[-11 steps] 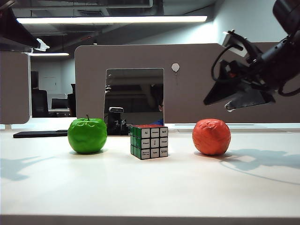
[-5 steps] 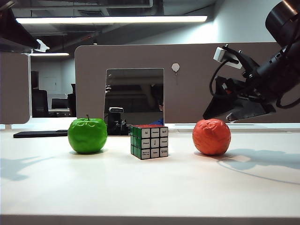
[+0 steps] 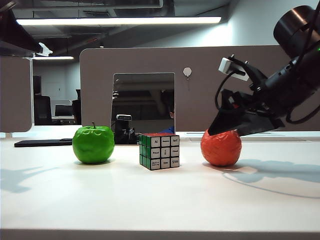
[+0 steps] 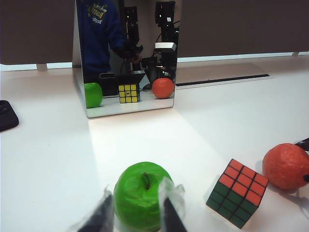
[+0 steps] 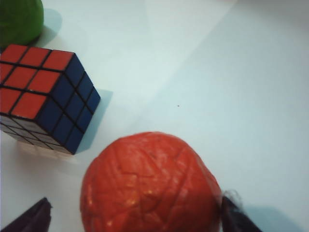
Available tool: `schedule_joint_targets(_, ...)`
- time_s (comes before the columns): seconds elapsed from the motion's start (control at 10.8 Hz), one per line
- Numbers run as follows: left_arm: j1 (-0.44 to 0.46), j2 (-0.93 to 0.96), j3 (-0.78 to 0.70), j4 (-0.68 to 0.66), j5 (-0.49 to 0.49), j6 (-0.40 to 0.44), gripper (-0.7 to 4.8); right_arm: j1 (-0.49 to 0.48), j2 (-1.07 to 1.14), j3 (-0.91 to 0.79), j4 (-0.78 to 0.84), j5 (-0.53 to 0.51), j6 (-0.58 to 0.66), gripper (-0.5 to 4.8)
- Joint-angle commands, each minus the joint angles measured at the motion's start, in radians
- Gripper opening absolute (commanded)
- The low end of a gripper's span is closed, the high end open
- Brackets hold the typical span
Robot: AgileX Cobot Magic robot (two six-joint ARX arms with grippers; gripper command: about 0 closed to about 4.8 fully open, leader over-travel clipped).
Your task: Move all the fruits on the tabletop near the face of the Rubik's cube that has the color most similar to each fruit.
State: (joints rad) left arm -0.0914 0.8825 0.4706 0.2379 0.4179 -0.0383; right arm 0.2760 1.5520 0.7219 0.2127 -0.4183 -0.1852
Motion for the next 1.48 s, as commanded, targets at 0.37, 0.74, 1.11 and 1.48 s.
schedule_joint_targets(0.37, -0.001, -0.001, 0.003, 0.003, 0.002, 0.003, 1.26, 0.007, 0.029, 0.004, 0.032, 0.017, -0.002, 4.79)
schedule_joint_targets(0.74, -0.001, -0.001, 0.003, 0.003, 0.002, 0.003, 1.26, 0.007, 0.051, 0.004, 0.065, 0.021, -0.002, 4.79)
schedule_joint_targets(1.11, -0.001, -0.001, 0.003, 0.003, 0.002, 0.003, 1.26, 0.007, 0.07, 0.004, 0.087, 0.02, 0.007, 4.79)
schedule_joint_targets(1.48, -0.001, -0.001, 0.003, -0.016, 0.1, 0.004, 1.27, 0.007, 0.07, 0.004, 0.1, 0.021, 0.009, 4.79)
